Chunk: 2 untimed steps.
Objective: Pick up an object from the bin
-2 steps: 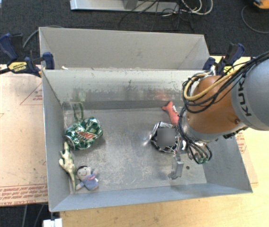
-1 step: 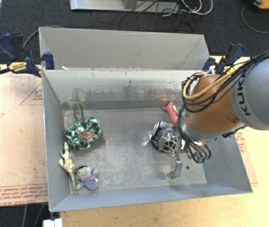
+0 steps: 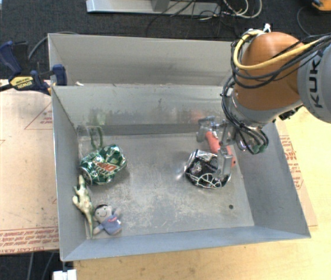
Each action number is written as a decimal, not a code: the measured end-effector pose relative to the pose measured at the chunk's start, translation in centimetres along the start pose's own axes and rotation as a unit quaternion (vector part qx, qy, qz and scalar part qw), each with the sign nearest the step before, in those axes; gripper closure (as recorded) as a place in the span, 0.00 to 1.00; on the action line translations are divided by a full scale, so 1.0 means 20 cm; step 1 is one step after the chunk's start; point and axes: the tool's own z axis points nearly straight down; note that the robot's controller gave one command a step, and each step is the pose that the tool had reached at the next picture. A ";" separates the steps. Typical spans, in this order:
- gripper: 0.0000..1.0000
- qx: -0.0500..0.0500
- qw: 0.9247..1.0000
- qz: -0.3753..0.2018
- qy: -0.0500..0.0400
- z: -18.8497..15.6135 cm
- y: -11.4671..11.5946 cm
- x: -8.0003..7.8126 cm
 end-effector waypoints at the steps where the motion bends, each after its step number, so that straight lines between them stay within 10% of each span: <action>1: 0.00 -0.002 0.994 0.107 0.006 0.40 -0.19 0.07; 2: 1.00 -0.001 0.994 0.113 -0.001 0.40 -0.07 0.05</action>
Offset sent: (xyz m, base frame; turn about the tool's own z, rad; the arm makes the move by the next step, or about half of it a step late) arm -0.0085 -0.0153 -0.0810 0.2257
